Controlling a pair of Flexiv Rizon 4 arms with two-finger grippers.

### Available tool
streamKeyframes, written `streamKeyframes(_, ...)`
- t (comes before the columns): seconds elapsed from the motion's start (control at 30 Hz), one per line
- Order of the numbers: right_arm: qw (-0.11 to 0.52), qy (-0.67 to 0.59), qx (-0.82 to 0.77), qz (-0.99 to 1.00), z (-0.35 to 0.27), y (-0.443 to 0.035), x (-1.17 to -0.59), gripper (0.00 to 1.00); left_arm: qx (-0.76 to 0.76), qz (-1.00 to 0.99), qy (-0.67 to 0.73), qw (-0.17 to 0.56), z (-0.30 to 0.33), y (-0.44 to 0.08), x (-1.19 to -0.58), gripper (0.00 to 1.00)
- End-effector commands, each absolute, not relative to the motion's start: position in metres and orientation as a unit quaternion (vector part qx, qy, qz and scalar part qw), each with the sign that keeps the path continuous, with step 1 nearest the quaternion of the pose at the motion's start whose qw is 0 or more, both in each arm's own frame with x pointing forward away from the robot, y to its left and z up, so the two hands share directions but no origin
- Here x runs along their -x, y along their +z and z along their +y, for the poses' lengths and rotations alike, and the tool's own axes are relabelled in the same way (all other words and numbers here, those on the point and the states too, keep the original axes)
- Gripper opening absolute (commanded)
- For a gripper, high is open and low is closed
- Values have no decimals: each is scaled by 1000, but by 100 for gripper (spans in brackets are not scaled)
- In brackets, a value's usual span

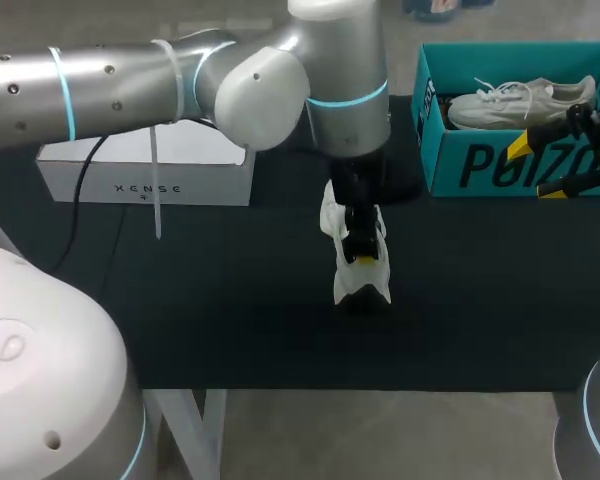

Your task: Take the shoe out of the shoebox, open the shoe tongue, remove and reinsert the insole, then place the shoe into the shoebox

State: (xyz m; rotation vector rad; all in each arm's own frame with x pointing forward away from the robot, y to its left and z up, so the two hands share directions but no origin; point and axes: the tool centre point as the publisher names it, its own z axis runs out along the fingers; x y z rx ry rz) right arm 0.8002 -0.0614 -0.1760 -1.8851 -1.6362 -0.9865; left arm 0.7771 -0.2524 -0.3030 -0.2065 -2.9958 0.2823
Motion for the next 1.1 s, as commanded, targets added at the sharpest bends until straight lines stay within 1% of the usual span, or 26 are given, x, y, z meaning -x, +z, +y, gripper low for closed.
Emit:
streamKeyframes(0.03,226,-357,685,-594,-61,-176,-800,100,77,-989,108,71,-254,-317,-774,100)
streamKeyframes(0.43,226,-357,685,-594,-61,-176,-800,100,66,-992,84,60,-265,-356,-772,100)
streamKeyframes(0.5,226,-357,685,-594,-61,-176,-800,100,54,-995,73,44,-265,-362,-773,100)
streamKeyframes(0.53,226,-357,685,-594,-61,-176,-800,100,53,-994,79,50,-265,-365,-774,100)
streamKeyframes(0.63,226,-357,685,-594,-61,-176,-800,100,38,-996,75,37,-265,-375,-777,100)
streamKeyframes(0.7,226,-357,685,-594,-61,-176,-800,100,34,-995,75,47,-264,-382,-780,100)
streamKeyframes(0.77,226,-357,685,-594,-61,-176,-800,100,28,-996,69,42,-263,-387,-780,97)
streamKeyframes(0.83,226,-357,685,-594,-61,-176,-800,100,27,-996,68,47,-262,-392,-779,92)
streamKeyframes(0.93,226,-357,685,-594,-61,-176,-800,100,19,-997,61,37,-259,-398,-779,89)
streamKeyframes(0.97,226,-357,685,-594,-61,-176,-800,100,19,-997,61,36,-259,-400,-779,86)
streamKeyframes(1.0,226,-357,685,-594,-61,-176,-800,100,13,-997,61,36,-259,-403,-780,76)
streamKeyframes(1.03,226,-357,685,-594,-61,-176,-800,100,10,-998,58,31,-258,-405,-780,63)
streamKeyframes(1.1,226,-357,685,-594,-61,-176,-800,100,3,-998,56,31,-258,-408,-780,19)
